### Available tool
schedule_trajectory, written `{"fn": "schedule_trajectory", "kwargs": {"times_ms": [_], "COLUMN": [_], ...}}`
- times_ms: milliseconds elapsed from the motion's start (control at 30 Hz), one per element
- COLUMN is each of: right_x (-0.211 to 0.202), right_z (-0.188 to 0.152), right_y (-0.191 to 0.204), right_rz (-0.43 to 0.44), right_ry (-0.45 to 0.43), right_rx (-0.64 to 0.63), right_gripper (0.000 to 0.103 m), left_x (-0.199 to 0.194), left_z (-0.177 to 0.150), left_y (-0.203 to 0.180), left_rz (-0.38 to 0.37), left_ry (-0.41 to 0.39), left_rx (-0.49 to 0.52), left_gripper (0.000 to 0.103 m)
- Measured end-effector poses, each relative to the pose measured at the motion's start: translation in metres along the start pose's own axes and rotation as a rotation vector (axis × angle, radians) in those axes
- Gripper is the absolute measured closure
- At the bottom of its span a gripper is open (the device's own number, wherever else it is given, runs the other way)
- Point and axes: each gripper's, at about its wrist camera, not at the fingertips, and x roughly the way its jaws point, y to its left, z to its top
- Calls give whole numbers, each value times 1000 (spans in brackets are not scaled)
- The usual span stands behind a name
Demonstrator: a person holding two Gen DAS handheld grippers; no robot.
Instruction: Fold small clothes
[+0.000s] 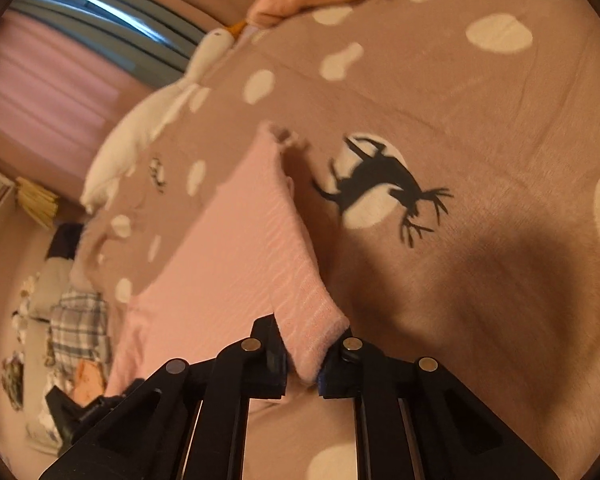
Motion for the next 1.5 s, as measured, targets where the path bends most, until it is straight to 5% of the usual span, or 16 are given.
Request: {"fn": "schedule_trajectory", "kwargs": {"times_ms": [400, 1033, 1500], "right_x": [-86, -83, -90], "right_z": [-42, -79, -82], "right_y": [1, -18, -2], "right_rz": [-9, -157, -163], "right_ry": [-25, -20, -74], "right_rx": [-112, -130, -199], "right_gripper": [92, 92, 92], "left_x": [-73, -75, -104], "left_z": [-76, -130, -133], "left_y": [7, 36, 46], "left_rz": [-30, 66, 146], "left_ry": [39, 78, 33], "left_rx": [59, 130, 197], "left_gripper": [86, 76, 45]}}
